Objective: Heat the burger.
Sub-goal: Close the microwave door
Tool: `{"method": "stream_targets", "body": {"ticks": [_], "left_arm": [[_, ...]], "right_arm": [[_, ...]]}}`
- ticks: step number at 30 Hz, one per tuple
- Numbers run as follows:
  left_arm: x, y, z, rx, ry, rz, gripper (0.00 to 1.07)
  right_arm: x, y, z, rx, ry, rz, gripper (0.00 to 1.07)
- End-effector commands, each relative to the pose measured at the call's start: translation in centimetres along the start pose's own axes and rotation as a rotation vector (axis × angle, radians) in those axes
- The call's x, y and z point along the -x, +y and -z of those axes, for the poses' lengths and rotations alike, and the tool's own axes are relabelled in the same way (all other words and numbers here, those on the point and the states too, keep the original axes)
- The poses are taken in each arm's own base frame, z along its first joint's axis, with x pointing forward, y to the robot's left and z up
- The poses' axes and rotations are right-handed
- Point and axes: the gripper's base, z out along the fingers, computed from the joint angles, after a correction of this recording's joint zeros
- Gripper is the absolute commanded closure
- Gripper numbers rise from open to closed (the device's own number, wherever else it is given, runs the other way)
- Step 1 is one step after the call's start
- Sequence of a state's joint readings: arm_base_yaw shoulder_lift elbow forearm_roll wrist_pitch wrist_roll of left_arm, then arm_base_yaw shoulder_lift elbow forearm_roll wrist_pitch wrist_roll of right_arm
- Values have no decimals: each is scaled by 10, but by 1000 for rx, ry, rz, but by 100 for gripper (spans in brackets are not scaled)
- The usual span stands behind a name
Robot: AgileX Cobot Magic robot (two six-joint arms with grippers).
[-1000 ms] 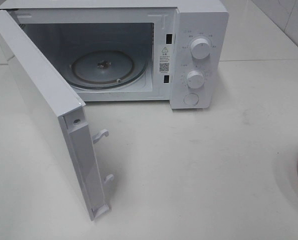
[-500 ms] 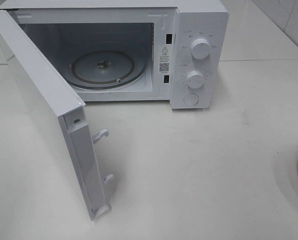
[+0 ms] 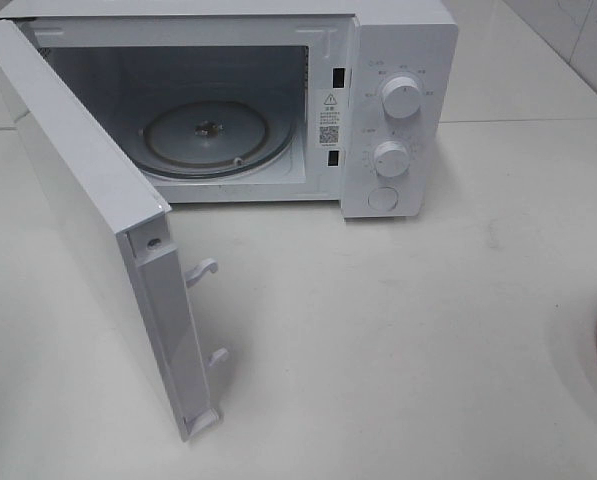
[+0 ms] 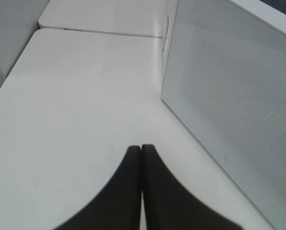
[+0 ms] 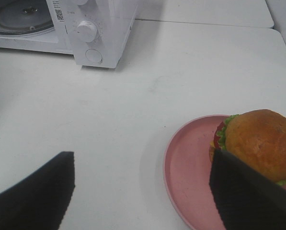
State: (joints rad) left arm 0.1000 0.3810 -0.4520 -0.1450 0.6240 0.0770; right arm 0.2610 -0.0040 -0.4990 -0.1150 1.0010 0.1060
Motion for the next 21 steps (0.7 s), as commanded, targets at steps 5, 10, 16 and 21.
{"method": "stream_targets", "body": {"ticks": [5, 10, 16, 21], "left_arm": [[-4, 6, -27, 34, -154, 3, 107], [-19, 11, -43, 66, -227, -20, 107], [-24, 16, -55, 103, -346, -33, 107], [-26, 18, -73, 110, -291, -74, 107]], "right_arm": [[-2, 0, 3, -4, -28, 7, 32], [-2, 0, 3, -4, -28, 7, 32], [-2, 0, 3, -4, -28, 7, 32], [-2, 0, 3, -4, -28, 7, 32]]}}
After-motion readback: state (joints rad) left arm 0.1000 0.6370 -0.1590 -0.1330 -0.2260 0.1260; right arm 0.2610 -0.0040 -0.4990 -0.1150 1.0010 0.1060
